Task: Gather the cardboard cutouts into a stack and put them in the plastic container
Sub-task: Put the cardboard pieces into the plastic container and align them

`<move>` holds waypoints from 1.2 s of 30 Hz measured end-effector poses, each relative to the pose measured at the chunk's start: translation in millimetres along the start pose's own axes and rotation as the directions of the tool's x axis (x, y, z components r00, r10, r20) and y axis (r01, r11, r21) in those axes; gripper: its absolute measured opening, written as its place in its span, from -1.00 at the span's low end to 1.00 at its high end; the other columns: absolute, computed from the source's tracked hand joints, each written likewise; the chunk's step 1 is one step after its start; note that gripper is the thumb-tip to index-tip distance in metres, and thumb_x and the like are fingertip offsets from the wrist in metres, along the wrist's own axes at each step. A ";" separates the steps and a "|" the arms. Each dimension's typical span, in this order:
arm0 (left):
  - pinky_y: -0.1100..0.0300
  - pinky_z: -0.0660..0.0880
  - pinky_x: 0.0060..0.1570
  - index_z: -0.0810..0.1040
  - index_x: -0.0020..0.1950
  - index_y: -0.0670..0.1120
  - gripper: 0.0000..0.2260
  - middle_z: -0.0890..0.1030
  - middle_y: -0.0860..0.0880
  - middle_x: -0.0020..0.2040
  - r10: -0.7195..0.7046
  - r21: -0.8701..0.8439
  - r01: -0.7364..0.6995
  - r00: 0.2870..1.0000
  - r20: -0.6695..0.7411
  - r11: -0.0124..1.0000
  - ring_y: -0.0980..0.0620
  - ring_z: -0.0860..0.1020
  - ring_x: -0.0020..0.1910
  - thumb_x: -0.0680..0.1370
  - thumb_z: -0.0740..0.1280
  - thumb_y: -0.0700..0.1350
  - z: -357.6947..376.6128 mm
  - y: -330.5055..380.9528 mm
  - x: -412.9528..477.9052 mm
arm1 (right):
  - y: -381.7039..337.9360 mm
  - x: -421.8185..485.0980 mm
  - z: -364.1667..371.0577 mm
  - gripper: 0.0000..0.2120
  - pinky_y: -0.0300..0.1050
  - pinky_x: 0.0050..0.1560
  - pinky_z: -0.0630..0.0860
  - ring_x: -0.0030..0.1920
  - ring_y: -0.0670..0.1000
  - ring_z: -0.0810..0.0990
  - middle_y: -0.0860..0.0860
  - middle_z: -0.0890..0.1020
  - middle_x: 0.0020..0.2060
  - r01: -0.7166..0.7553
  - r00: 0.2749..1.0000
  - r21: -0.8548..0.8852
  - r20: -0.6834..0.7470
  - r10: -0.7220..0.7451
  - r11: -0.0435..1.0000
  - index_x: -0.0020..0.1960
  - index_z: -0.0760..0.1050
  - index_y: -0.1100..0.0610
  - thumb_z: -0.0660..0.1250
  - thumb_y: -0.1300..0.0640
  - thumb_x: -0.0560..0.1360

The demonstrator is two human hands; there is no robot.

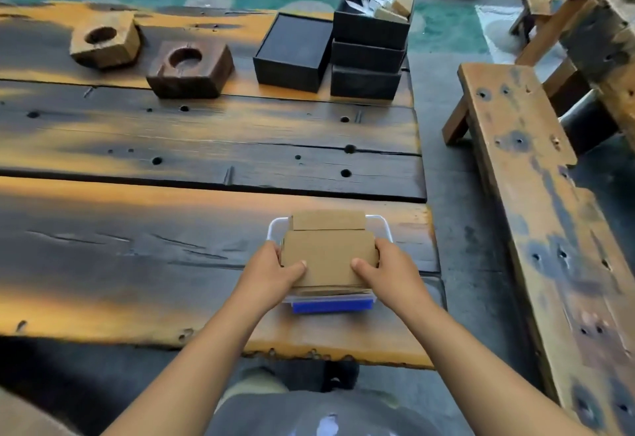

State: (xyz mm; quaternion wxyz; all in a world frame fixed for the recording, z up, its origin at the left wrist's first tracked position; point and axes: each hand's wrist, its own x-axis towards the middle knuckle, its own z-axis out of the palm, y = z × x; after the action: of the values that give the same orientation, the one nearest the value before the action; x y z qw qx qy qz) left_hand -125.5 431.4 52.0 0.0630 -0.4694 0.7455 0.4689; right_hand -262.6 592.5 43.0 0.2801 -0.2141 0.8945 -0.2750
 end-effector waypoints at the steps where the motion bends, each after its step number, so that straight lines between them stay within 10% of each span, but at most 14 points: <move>1: -0.07 0.62 -0.01 0.41 -0.12 0.04 -0.80 0.59 0.03 -0.12 -0.010 0.005 0.010 1.000 0.015 1.000 0.00 0.61 -0.11 0.47 0.43 0.04 2.2 3.5 4.5 | 2.8 5.1 -0.9 -0.73 -0.14 -0.22 0.41 -0.11 -0.01 0.56 -0.05 0.60 -0.09 -0.004 1.000 0.007 0.011 0.004 1.000 0.10 0.48 0.04 0.35 -0.06 0.48; 7: 0.23 0.40 -0.36 0.39 -0.23 0.04 -0.78 0.53 0.10 -0.24 -0.059 0.076 0.054 0.996 0.065 0.996 0.16 0.51 -0.26 0.48 0.42 0.01 12.0 1.8 27.5 | 13.8 27.7 7.3 -0.75 -0.14 -0.19 0.45 -0.12 -0.04 0.56 -0.07 0.59 -0.09 -0.100 0.990 0.015 0.104 0.098 0.995 0.08 0.45 0.00 0.38 -0.05 0.47; 14: 0.06 0.56 0.08 0.54 0.15 -0.11 -0.66 0.64 -0.11 0.11 -0.153 0.244 0.103 0.968 0.197 0.964 -0.11 0.60 0.08 0.48 0.36 0.06 24.6 -4.1 45.6 | 19.6 37.8 25.2 -0.71 -0.11 -0.10 0.42 -0.03 0.05 0.57 0.04 0.63 0.05 -0.213 0.965 -0.088 0.135 0.224 0.973 0.13 0.46 0.07 0.38 -0.01 0.49; 36: 0.06 0.52 0.04 0.34 0.22 -0.10 -0.48 0.59 -0.11 0.18 -0.230 0.569 0.013 0.922 0.313 0.823 -0.12 0.58 0.11 0.43 0.46 0.11 26.9 5.1 85.3 | 22.8 67.0 27.1 -0.47 -0.03 -0.07 0.53 0.03 0.11 0.60 0.08 0.58 0.06 -0.183 0.921 -0.318 0.275 0.275 0.930 0.26 0.27 0.08 0.44 0.00 0.42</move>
State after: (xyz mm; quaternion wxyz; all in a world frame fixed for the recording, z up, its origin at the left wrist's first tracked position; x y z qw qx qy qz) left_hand -185.7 397.7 -5.2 0.3654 -0.3818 0.7919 0.3060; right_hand -301.4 563.8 -15.4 0.4158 -0.1864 0.8874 -0.0701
